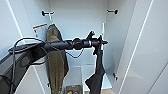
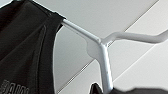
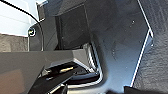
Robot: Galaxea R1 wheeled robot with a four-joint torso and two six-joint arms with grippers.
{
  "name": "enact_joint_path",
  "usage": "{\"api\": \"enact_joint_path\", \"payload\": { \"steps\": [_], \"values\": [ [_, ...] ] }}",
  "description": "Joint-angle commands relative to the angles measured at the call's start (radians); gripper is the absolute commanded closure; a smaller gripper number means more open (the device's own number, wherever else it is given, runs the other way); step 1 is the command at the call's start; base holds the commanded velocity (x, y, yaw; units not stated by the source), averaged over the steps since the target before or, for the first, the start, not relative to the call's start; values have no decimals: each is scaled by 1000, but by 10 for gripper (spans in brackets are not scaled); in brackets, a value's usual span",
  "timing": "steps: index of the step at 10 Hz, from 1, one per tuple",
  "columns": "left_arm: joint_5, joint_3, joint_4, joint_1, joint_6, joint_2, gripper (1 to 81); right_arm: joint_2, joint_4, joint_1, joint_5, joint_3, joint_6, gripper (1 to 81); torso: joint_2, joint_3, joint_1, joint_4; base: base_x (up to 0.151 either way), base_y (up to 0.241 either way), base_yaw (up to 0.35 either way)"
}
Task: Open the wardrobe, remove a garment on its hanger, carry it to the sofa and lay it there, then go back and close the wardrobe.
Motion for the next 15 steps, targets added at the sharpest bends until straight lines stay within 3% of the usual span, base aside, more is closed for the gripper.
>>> {"api": "enact_joint_path", "payload": {
  "steps": [1, 8, 15],
  "values": [
    [-40, 22, 29, -185, 17, -2, 811, 8, -7, 25, -54, 10, -5, 10, 0, 0, 0, 0, -118, 0, 0],
    [-106, 162, 58, -106, 19, -71, 811, 11, -8, 30, -54, 10, -5, 10, 0, 0, 0, 0, -118, -40, 0],
    [-119, 195, 90, -53, 19, -80, 811, 10, -7, 28, -54, 10, -5, 10, -1, 0, -1, 0, 0, 0, 0]
  ]
}}
